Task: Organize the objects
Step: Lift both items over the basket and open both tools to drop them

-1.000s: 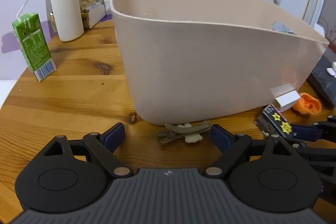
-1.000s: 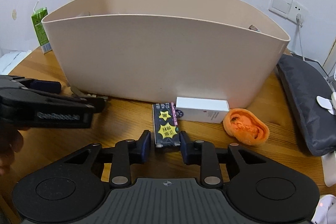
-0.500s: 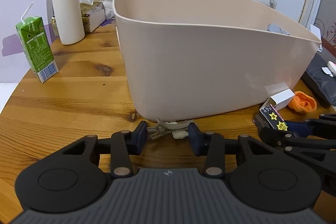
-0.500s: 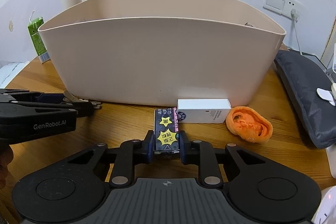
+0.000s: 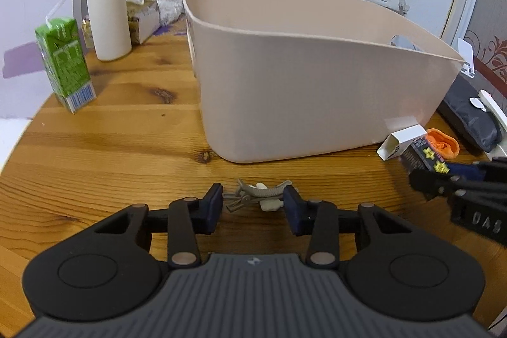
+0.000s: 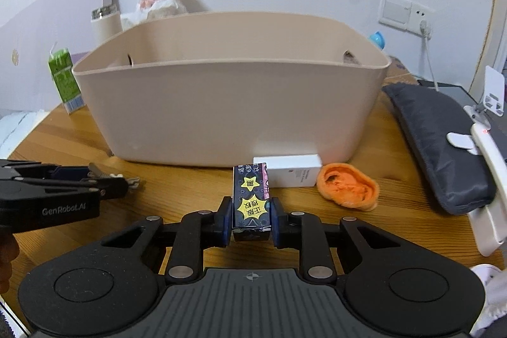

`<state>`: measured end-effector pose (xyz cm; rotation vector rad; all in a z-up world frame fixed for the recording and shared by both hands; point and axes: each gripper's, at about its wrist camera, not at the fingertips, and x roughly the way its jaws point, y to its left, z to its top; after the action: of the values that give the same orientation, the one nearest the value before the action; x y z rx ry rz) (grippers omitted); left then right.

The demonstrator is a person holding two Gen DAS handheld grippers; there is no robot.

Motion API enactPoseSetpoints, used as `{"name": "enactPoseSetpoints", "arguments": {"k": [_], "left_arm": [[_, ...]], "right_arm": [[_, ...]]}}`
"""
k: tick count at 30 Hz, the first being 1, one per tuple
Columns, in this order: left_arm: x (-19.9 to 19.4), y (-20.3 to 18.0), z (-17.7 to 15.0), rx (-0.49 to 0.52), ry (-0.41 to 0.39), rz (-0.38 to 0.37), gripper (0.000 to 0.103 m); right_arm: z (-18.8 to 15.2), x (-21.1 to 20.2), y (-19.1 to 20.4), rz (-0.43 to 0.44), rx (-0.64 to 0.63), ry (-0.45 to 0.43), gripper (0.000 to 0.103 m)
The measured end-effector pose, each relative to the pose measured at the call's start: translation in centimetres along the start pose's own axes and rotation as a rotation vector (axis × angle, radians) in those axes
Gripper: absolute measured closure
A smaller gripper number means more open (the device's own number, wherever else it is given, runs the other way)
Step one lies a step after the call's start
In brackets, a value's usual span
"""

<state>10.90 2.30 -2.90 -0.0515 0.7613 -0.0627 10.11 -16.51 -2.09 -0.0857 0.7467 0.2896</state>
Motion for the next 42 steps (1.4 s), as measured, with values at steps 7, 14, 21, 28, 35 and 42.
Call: {"name": "enactPoseSetpoints", "arguments": {"k": [7,14,21,28,35,42], "left_arm": [[-3.0,0.1,0.9,0.007,-0.058,-0.013,0.059],[-6.1,0.2,2.7,-0.004,-0.130,-0.034,0.059],[-8.6,0.0,5.2,0.010,-0.211,-0.054,0.059],[-8.4,-0.6,8.5,0.036,-0.273,-0.026,0.059],[-4.8,-1.0,11.5,0.022,-0.262,0.024,0.059],[-0.1,-1.6,12.6,0.034,-0.178,0.042,0.059]], "right_arm": [[1.1,-2.7,-0.8,-0.005,0.006,-0.066,0.082],[2.9,-5.1,-1.3,-0.011,0.011,-0.155,0.082],[5.4,-6.8,-1.7,-0.012,0.018,-0.243,0.082],[8.4,-7.1,-1.8,-0.019,0.011,-0.307,0.082],[11.3,-5.5,-1.8,-0.034,0.024,-0.325,0.082],[12.3,-2.2,-2.0,-0.069,0.057,-0.293,0.082]]}}
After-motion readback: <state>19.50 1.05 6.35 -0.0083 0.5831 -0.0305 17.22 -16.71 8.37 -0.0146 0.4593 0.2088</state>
